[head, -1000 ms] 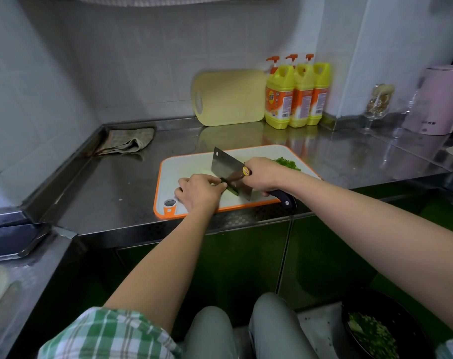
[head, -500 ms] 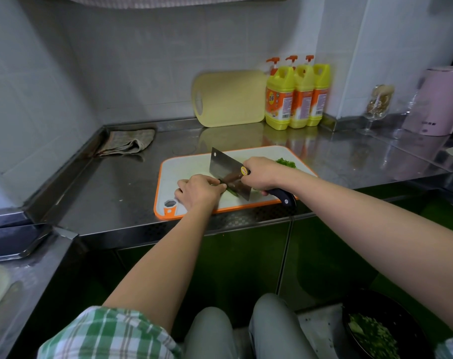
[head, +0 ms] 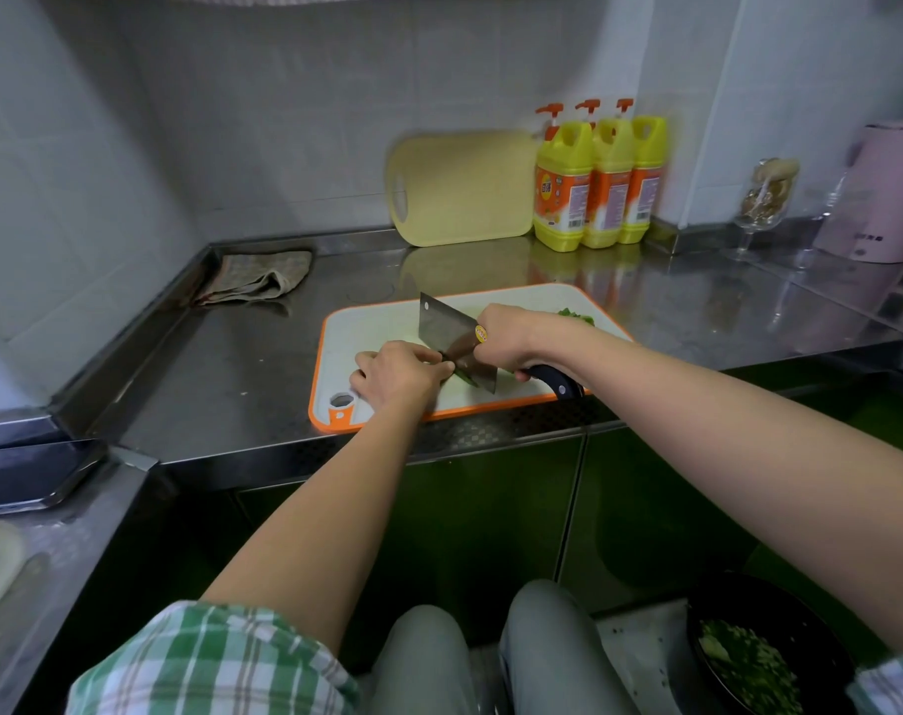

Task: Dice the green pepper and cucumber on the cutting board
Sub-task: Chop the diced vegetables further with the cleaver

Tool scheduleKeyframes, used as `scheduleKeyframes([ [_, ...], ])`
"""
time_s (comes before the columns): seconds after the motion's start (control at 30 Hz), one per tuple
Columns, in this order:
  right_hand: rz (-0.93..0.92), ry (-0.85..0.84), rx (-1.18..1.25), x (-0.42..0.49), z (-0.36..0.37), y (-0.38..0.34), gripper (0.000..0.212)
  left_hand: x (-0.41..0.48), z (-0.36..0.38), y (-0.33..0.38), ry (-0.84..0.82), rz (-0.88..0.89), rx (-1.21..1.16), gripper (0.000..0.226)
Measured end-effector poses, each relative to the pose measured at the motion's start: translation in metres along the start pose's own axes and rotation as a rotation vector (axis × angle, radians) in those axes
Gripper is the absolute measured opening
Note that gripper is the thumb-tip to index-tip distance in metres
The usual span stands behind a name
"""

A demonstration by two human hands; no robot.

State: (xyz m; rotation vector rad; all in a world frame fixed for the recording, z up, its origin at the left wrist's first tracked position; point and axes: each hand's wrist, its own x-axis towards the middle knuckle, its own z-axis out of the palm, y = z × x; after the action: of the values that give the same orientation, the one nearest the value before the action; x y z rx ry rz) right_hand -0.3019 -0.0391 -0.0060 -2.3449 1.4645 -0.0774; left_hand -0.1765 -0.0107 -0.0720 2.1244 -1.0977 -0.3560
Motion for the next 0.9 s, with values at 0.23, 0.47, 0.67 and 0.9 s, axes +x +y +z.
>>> scheduleKeyframes([
  [0.23,-0.023,0.063,0.002,0.004,0.013,0.000,0.020,0.004,0.002,-0.003,0.000,-0.001,-0.002,0.020],
  [0.47,-0.006,0.197,-0.026,0.010,0.022,-0.004,0.014,0.011,0.006,-0.005,-0.024,0.024,0.062,0.027],
  [0.67,0.002,0.318,0.242,0.017,0.005,0.019,0.024,0.012,0.007,-0.005,-0.016,0.114,0.109,0.026],
  [0.9,0.026,0.267,0.574,0.013,-0.007,0.041,0.021,0.021,0.002,-0.006,-0.023,0.521,0.281,0.034],
])
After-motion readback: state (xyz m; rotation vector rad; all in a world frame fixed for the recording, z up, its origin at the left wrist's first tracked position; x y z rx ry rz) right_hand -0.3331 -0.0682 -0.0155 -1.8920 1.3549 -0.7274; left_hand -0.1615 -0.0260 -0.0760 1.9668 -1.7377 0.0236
